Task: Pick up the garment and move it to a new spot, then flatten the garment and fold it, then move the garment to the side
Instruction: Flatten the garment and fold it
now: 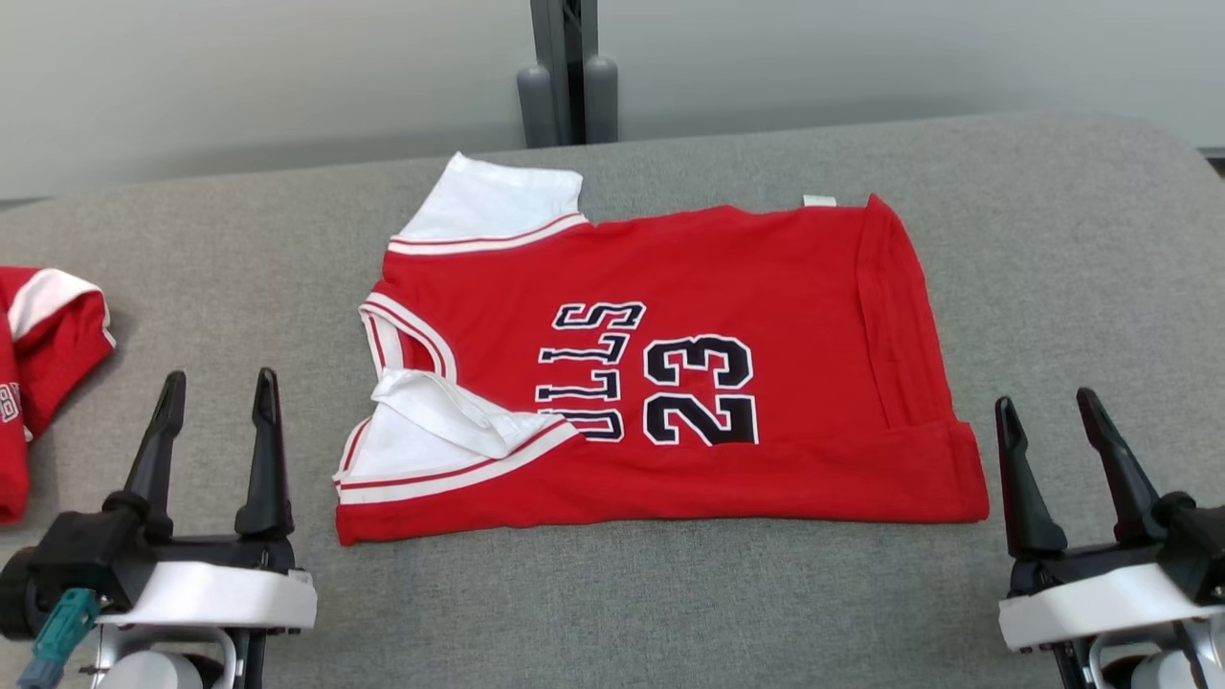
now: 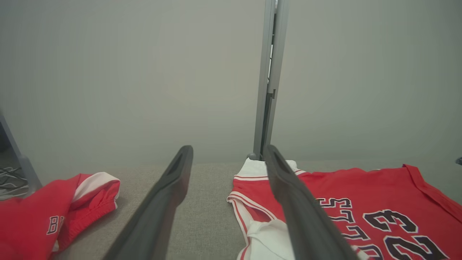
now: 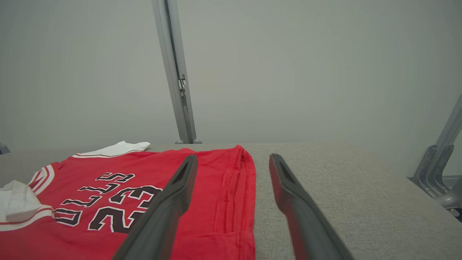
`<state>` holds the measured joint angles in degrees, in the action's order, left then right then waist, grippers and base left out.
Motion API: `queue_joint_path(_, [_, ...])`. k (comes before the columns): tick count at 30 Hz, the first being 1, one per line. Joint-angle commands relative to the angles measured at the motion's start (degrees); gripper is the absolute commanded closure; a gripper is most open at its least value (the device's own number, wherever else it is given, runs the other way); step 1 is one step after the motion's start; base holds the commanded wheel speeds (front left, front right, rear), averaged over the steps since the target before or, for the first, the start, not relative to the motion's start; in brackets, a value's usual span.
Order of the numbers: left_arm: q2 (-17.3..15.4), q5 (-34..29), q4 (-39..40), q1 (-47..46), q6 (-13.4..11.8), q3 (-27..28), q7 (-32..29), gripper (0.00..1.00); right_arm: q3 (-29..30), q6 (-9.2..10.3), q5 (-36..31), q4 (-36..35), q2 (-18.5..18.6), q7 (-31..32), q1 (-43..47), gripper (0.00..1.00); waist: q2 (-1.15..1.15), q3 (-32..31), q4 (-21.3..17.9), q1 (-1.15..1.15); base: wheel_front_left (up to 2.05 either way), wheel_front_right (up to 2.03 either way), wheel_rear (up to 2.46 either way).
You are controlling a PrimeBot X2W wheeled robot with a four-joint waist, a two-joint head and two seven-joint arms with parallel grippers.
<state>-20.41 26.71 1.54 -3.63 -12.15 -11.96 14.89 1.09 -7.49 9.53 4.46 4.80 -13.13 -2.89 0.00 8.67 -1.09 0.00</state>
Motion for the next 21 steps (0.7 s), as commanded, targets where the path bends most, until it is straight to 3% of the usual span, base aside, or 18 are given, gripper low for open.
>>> queue_joint_path(1, [0.28, -0.43, -0.22, 0.56, 0.43, 0.35, 0.21, 0.00, 0.23, -0.01, -0.32, 0.22, 0.00, -0.04, 0.72, 0.00, 0.00, -1.05, 0.17, 0.00, 0.00, 0.00, 0.00])
queue_joint_path(21, [1.00, -0.34, -3.80, 0.48, 2.77, -0.59, 0.21, 0.00, 0.52, -0.01, -0.34, 0.57, -0.79, 1.04, 0.32, 0.00, 0.00, -1.65, 0.59, 0.00, 0.00, 0.00, 0.00])
